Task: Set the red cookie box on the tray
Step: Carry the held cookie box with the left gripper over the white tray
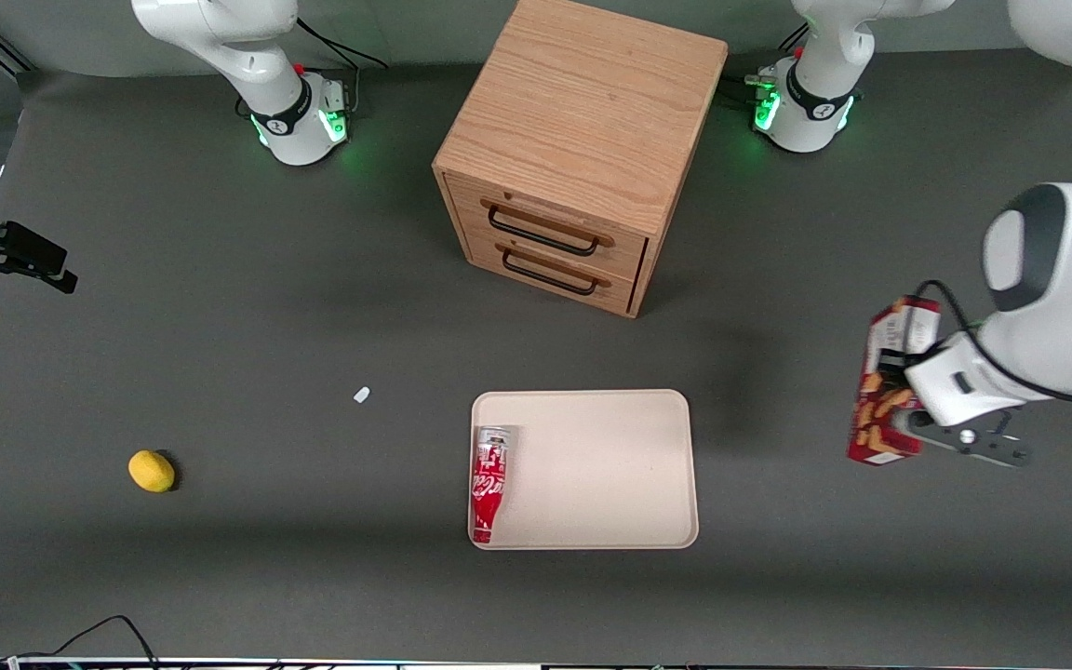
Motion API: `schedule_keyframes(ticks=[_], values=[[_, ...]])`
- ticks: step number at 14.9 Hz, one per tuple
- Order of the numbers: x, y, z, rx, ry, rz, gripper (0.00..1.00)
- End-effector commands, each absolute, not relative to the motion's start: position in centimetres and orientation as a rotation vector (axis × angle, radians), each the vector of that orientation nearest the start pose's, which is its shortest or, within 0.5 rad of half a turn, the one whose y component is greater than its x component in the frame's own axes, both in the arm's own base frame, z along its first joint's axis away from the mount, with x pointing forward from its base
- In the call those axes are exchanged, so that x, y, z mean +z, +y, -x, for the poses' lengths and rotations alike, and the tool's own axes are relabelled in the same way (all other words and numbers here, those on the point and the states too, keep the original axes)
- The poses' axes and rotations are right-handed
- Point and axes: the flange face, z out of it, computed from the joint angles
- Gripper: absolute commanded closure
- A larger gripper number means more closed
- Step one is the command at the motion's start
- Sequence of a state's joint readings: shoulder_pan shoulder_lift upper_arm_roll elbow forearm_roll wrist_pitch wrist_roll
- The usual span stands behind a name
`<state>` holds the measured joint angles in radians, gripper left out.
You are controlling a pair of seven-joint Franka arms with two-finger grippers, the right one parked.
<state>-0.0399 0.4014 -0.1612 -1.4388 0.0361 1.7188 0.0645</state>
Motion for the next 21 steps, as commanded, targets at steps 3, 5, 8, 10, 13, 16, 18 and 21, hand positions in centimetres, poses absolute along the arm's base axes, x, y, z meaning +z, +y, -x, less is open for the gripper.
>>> schedule_keyframes(ticks=[3,5,8,10,13,16,18,21], values=[[42.7,-20.3,-69.2,0.137,0.201,3.185,1.00],[40.4,-22.8,-69.7,0.117,0.176,3.196,1.00],[36.5,-26.3,-70.1,0.064,0.091,3.217,1.00],[34.0,-27.4,-70.7,0.020,0.045,3.236,1.00],[30.1,-29.0,-71.1,-0.024,-0.029,3.257,1.00],[26.9,-30.1,-70.7,0.007,-0.040,3.245,1.00],[25.7,-30.1,-70.6,0.034,-0.096,3.240,1.00],[24.6,-30.2,-70.5,0.030,-0.127,3.241,1.00]])
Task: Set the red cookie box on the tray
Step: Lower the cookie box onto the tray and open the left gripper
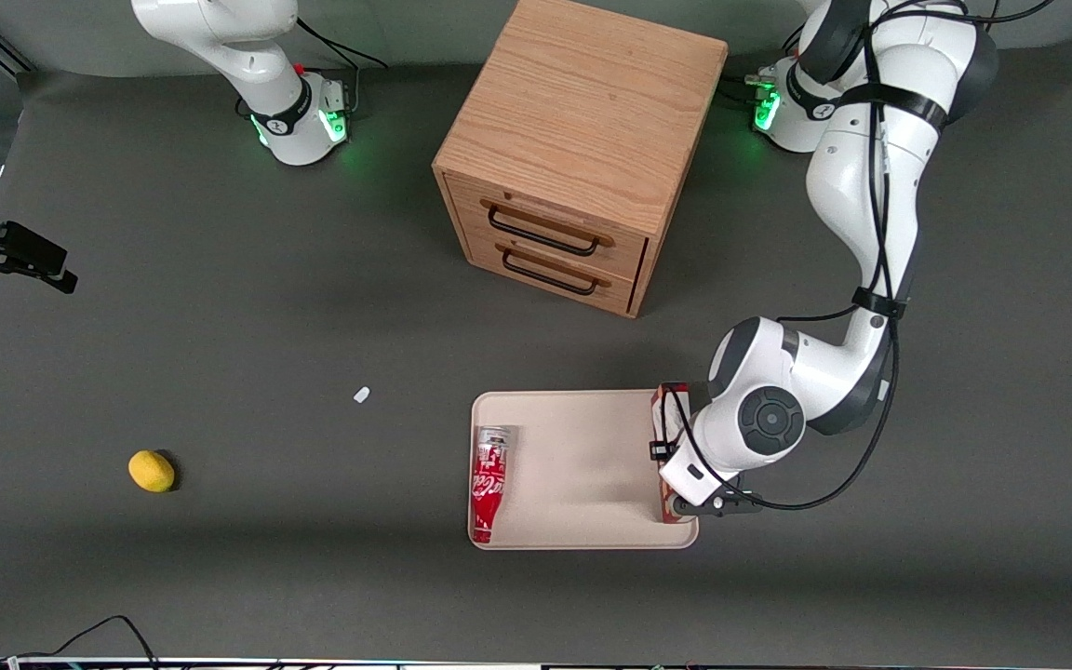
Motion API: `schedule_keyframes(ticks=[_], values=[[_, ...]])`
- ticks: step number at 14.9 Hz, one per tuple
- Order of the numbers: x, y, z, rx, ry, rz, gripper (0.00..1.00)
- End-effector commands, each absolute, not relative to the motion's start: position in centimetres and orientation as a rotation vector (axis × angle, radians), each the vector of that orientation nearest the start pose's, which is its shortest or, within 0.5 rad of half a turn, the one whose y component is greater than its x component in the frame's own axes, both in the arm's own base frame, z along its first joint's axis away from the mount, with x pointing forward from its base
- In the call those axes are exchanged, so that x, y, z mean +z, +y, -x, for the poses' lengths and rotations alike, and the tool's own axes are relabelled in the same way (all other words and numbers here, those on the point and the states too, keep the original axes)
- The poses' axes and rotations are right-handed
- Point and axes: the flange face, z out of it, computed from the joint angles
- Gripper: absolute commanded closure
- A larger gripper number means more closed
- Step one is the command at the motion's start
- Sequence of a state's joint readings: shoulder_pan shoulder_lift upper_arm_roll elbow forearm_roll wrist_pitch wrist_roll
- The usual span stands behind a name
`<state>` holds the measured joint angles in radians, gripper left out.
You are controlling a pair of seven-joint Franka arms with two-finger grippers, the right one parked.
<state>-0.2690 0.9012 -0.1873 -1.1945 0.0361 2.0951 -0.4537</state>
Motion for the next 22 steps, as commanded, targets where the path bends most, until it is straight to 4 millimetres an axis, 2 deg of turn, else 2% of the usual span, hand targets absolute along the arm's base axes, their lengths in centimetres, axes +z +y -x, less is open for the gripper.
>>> schedule_keyframes(ticks=[1,2,3,4,9,14,17,20,22], values=[[24.3,-30.1,-70.5,0.035,-0.128,3.237,1.00],[24.1,-29.9,-70.6,0.030,-0.125,3.231,0.99],[24.0,-29.9,-70.6,0.028,-0.117,3.227,0.66],[24.0,-29.8,-70.5,0.023,-0.099,3.214,0.01],[25.6,-29.8,-70.8,-0.014,-0.107,3.218,0.00],[31.9,-28.9,-71.2,-0.095,-0.141,3.247,0.00],[36.9,-26.2,-70.8,-0.149,-0.200,3.262,0.00],[42.1,-22.3,-69.5,-0.165,-0.249,3.242,0.00],[46.5,-18.7,-68.3,-0.119,-0.317,3.231,0.00]])
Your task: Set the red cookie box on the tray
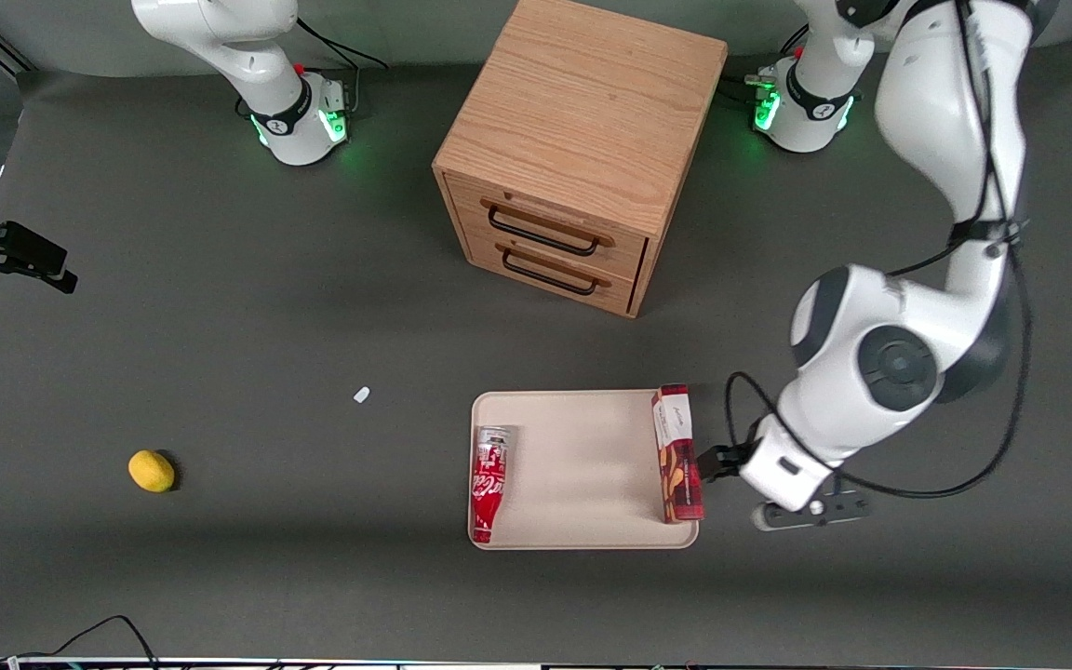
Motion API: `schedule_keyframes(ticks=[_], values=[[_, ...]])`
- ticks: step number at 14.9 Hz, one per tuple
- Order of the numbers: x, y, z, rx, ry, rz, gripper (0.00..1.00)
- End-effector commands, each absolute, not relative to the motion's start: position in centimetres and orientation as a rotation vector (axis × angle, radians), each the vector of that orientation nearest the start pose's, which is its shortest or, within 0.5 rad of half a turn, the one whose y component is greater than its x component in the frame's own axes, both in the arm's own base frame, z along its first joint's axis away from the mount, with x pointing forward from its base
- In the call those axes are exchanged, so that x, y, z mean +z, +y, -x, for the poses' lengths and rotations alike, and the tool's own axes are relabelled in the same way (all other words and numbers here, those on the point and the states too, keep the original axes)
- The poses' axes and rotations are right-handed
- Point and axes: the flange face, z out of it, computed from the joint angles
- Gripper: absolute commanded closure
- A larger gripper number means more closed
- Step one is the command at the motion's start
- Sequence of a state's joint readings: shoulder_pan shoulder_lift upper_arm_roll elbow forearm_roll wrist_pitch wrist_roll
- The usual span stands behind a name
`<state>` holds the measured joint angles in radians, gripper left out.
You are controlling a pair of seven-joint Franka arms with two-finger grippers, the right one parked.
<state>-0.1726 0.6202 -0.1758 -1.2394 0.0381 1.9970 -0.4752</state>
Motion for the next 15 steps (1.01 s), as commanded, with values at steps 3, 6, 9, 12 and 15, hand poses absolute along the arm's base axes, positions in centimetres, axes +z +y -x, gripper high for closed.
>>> schedule_keyframes(ticks=[3,6,9,12,15], values=[[51.3,-13.8,-65.9,-0.044,-0.304,3.196,0.00],[54.9,-6.8,-62.0,-0.071,-0.250,3.165,0.00],[57.7,-1.7,-57.9,-0.054,-0.129,3.140,0.00],[59.2,0.5,-54.9,-0.054,-0.060,3.119,0.00],[59.5,0.8,-52.8,-0.054,-0.037,3.107,0.00]])
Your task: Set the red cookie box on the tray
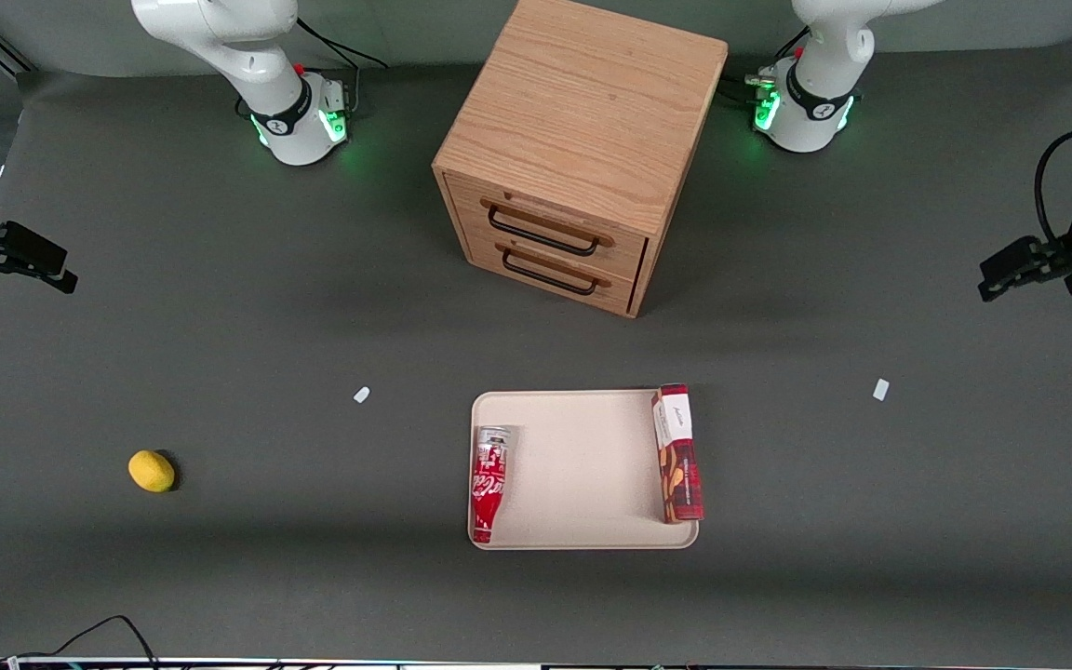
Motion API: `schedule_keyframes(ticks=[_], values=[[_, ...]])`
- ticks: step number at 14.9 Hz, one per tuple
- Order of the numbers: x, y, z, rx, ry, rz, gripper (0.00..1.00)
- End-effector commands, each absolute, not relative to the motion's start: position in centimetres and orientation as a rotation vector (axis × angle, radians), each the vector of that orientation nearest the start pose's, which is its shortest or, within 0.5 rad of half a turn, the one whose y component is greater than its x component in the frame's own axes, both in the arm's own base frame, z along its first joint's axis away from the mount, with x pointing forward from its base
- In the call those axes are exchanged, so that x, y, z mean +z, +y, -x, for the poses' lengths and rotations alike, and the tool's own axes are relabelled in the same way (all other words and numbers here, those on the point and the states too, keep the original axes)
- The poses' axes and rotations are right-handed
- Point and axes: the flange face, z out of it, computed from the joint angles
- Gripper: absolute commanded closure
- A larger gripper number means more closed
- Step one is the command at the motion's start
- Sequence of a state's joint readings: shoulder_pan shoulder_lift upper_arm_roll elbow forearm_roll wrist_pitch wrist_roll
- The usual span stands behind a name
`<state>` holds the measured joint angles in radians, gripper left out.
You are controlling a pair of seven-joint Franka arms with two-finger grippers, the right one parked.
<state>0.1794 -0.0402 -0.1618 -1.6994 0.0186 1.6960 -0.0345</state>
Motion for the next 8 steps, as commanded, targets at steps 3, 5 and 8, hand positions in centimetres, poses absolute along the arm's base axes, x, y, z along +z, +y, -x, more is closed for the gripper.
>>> schedule_keyframes(ticks=[3,5,8], values=[[60.2,0.7,-52.4,-0.068,-0.016,3.105,0.00],[60.5,0.5,-52.0,-0.042,-0.014,3.106,0.00],[61.3,0.4,-51.8,-0.051,-0.010,3.106,0.00]])
